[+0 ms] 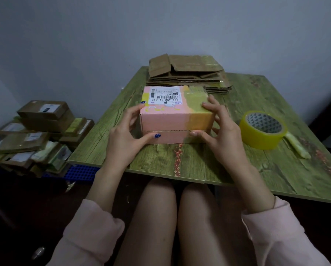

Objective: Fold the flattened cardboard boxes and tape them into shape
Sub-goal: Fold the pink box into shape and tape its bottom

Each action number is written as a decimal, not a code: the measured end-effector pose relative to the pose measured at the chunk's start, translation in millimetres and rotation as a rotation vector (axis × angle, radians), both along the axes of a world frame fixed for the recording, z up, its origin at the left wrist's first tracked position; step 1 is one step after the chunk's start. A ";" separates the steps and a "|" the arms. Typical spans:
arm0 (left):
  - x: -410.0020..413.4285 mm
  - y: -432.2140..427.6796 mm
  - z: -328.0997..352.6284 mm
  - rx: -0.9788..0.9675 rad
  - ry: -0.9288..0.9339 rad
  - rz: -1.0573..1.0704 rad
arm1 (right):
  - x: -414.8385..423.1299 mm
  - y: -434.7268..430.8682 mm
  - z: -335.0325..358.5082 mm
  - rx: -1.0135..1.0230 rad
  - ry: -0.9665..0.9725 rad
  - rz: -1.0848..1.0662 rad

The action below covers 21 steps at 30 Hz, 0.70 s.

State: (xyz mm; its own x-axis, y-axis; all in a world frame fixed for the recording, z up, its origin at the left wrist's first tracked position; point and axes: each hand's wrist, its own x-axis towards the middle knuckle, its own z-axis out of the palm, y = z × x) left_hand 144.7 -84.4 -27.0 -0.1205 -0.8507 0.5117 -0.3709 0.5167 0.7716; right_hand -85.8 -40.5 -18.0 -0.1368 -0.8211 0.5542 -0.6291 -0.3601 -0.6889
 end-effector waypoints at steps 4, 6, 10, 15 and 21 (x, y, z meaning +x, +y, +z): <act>-3.7 4.1 1.1 0.092 0.147 -0.071 | 4.0 2.9 3.0 0.048 -0.099 -0.001; -4.3 4.5 0.6 0.097 0.164 -0.070 | 4.3 3.7 2.4 0.069 -0.149 -0.022; -5.7 6.2 2.0 0.109 0.171 -0.065 | 4.0 0.1 -4.7 0.085 -0.143 -0.053; -9.0 8.5 3.7 0.099 0.166 0.002 | 11.2 0.0 -10.0 0.053 -0.150 -0.114; -15.6 9.0 8.0 0.028 0.149 0.087 | 9.6 2.2 -6.1 0.109 -0.194 -0.063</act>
